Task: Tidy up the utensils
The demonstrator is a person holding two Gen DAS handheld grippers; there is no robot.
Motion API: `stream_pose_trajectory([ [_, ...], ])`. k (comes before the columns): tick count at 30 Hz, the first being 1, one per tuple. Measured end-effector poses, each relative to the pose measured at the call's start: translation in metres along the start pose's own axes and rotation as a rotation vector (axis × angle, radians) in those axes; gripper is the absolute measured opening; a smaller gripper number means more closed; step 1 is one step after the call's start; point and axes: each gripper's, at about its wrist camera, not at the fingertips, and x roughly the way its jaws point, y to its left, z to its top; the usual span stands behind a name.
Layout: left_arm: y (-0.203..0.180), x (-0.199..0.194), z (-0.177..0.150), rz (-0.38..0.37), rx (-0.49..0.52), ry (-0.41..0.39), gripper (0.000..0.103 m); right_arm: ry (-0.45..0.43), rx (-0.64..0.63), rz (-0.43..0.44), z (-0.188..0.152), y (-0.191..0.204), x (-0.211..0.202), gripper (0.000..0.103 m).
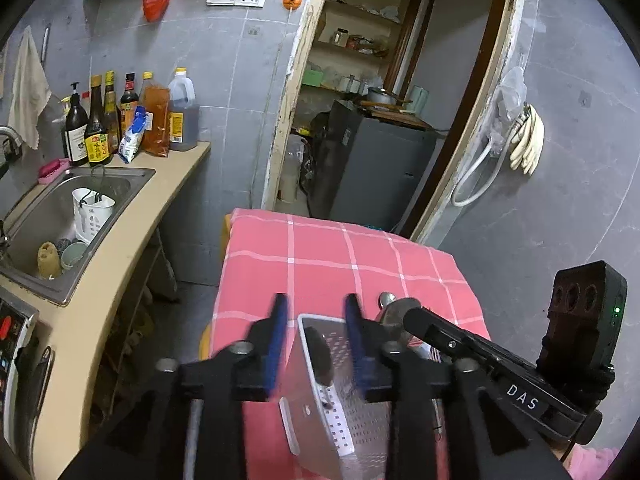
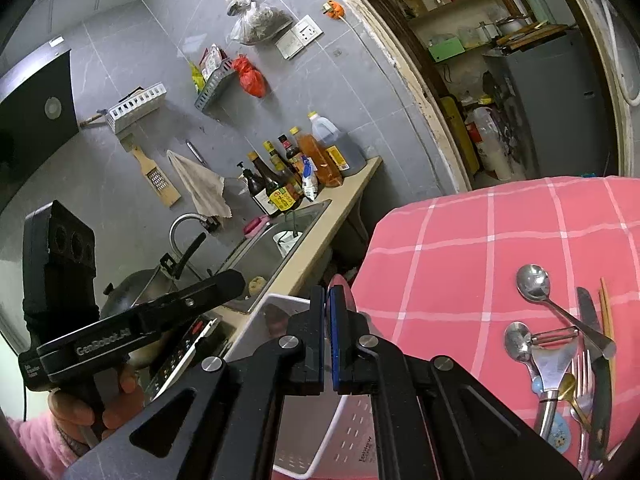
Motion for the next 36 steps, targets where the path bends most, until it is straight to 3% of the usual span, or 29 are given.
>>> stream_pose_trajectory([
  [2, 0.001, -0.004, 0.0, 0.004, -0.007, -0.02, 0.048, -0.007, 0.005, -0.005, 0.0, -0.001, -0.005, 0.003],
  [6, -0.004, -0.011, 0.002, 0.017, -0.012, -0.057, 0.055, -0.039, 0.001, -0.025, 0.005, -0.002, -0.022, 0.005],
  [7, -0.005, -0.013, 0.002, 0.018, -0.012, -0.064, 0.061, -0.049, 0.001, -0.032, 0.007, -0.003, -0.028, 0.012],
  [10, -0.018, -0.019, 0.005, 0.022, -0.004, -0.112, 0.076, -0.103, 0.003, -0.06, 0.016, -0.01, -0.053, 0.049],
  [13, -0.038, -0.021, 0.008, 0.011, 0.018, -0.142, 0.086, -0.132, -0.016, -0.114, 0.025, -0.021, -0.08, 0.052],
  [15, -0.053, -0.018, 0.01, -0.004, 0.028, -0.149, 0.091, -0.137, -0.026, -0.159, 0.032, -0.034, -0.097, 0.058],
  [17, -0.069, -0.013, 0.012, -0.035, 0.033, -0.152, 0.094, -0.14, -0.028, -0.194, 0.038, -0.046, -0.11, 0.071],
  [20, -0.091, 0.0, 0.015, -0.061, 0.038, -0.142, 0.1, -0.12, -0.023, -0.262, 0.044, -0.072, -0.127, 0.079],
  [26, -0.126, 0.044, 0.017, -0.084, 0.001, -0.048, 0.1, -0.034, 0.064, -0.352, 0.046, -0.14, -0.138, 0.08],
  [34, -0.154, 0.111, 0.006, -0.037, -0.022, 0.108, 0.1, 0.054, 0.155, -0.368, 0.032, -0.206, -0.122, 0.079],
  [36, -0.157, 0.126, 0.003, -0.019, -0.034, 0.143, 0.099, 0.075, 0.156, -0.362, 0.029, -0.215, -0.113, 0.075],
])
